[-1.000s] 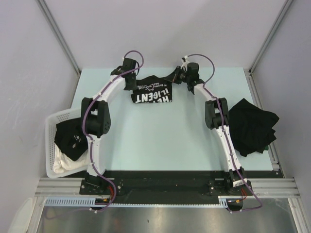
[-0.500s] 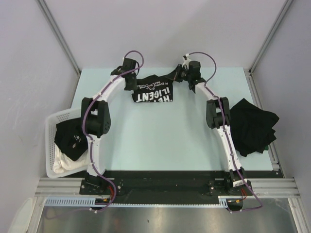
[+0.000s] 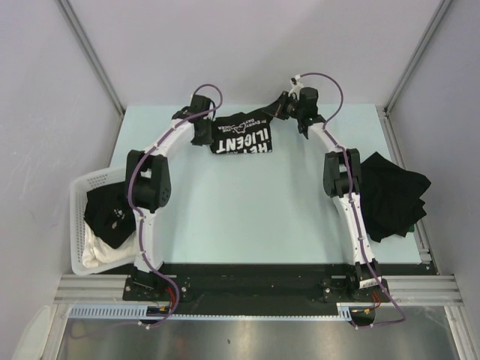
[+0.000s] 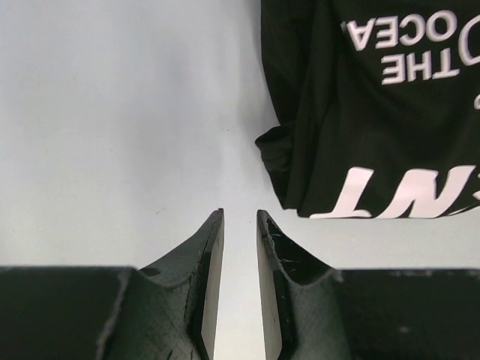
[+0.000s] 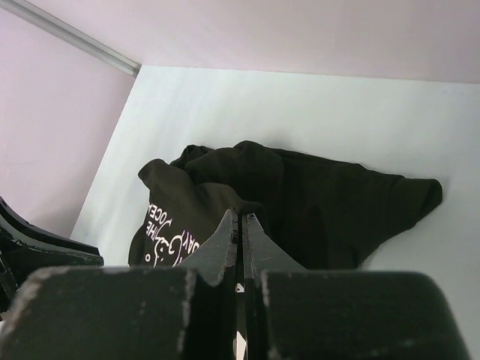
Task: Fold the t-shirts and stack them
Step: Fold the tshirt
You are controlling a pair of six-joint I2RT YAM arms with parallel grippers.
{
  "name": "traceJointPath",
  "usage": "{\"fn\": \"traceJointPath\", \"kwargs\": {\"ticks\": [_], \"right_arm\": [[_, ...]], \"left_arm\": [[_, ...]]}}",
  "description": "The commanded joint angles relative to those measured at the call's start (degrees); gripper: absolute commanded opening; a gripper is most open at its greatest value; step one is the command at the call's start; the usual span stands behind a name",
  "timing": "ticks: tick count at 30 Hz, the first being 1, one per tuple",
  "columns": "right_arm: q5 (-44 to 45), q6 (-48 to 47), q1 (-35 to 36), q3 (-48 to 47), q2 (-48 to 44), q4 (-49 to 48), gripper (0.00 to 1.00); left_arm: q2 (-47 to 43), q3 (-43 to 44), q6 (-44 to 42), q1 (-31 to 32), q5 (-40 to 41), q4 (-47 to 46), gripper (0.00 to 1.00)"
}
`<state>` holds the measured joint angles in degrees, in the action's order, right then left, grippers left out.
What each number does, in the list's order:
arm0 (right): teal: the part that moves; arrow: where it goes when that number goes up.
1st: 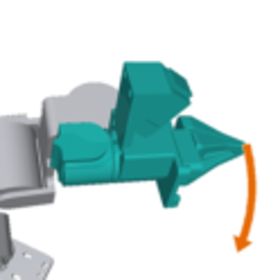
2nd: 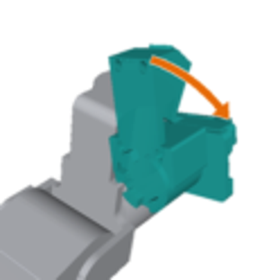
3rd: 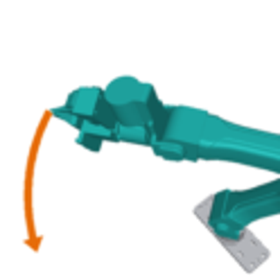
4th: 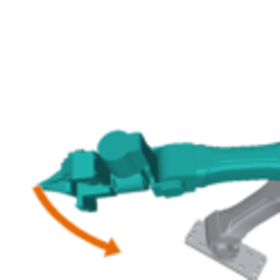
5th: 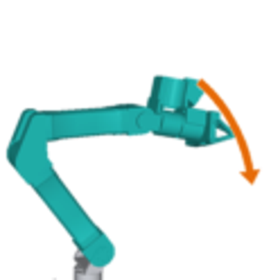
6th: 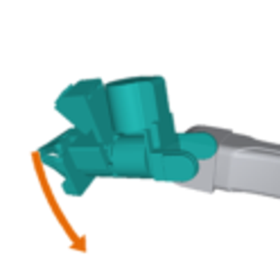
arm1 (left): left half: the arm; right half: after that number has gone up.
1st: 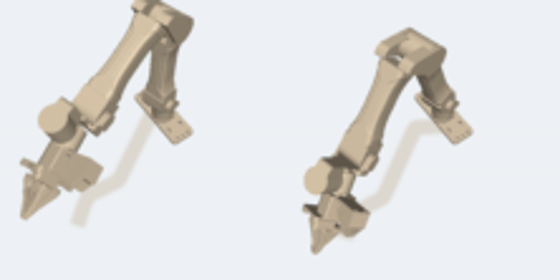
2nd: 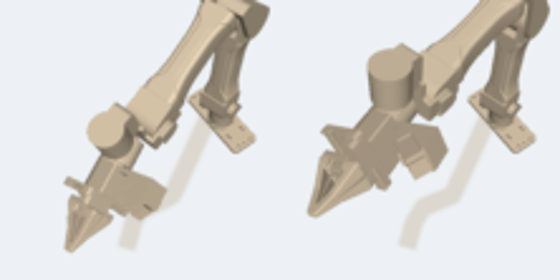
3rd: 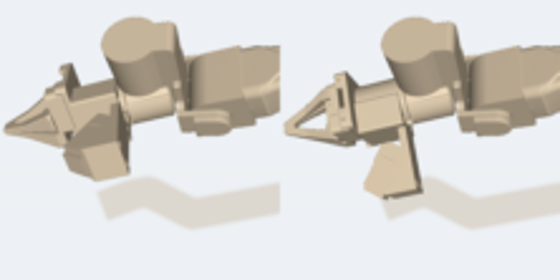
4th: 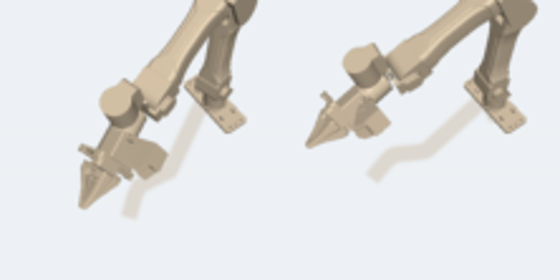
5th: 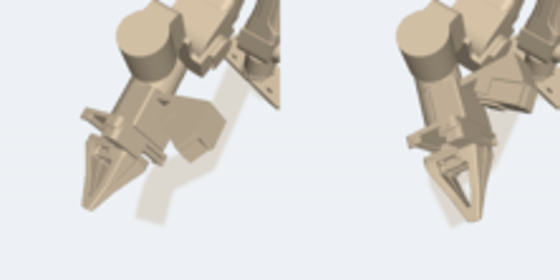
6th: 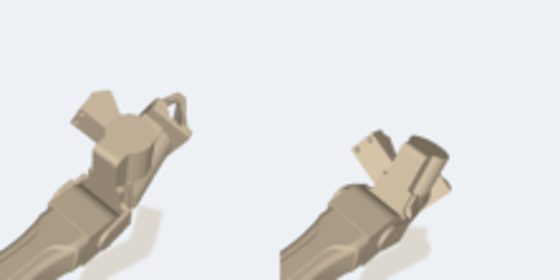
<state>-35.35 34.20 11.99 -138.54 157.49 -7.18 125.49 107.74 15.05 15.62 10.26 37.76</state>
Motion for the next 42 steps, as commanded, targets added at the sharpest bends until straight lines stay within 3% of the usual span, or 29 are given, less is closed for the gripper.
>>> {"fn": "traceJointPath", "kwargs": {"ticks": [1,15,19,20,22,23,30,42], "right_arm": [[1.2,-2.3,-1.7,0.5,-5.3,-2.0,0.00],[3.2,-1.7,-2.1,-4.2,1.2,-2.3,0.00],[3.7,-1.2,-2.1,-4.0,2.1,-2.0,0.28],[4.4,-1.3,-1.9,-3.9,1.9,-1.4,0.43],[4.4,-1.7,-2.1,-3.1,1.5,-1.4,0.53],[5.0,-2.2,-2.0,-2.8,0.9,-1.2,0.99],[5.3,-4.2,-2.2,2.6,-4.1,-1.9,1.00],[3.1,-5.6,-3.2,23.9,-19.7,-2.1,1.00]], "left_arm": [[-1.5,-0.5,1.0,-0.2,-0.4,-1.3,0.28],[-2.5,-1.9,1.7,0.5,-1.0,-1.5,0.28],[-3.3,-2.5,2.1,0.9,-2.0,-2.0,0.29],[-3.5,-2.7,2.2,1.1,-2.3,-2.1,0.29],[-3.8,-2.9,2.4,1.3,-2.8,-2.2,0.29],[-3.9,-2.9,2.4,1.3,-3.1,-2.3,0.29],[-4.5,-3.5,3.3,2.3,-4.3,-3.0,0.29],[-1.0,-1.1,3.0,3.1,-3.8,-5.8,0.32]]}}
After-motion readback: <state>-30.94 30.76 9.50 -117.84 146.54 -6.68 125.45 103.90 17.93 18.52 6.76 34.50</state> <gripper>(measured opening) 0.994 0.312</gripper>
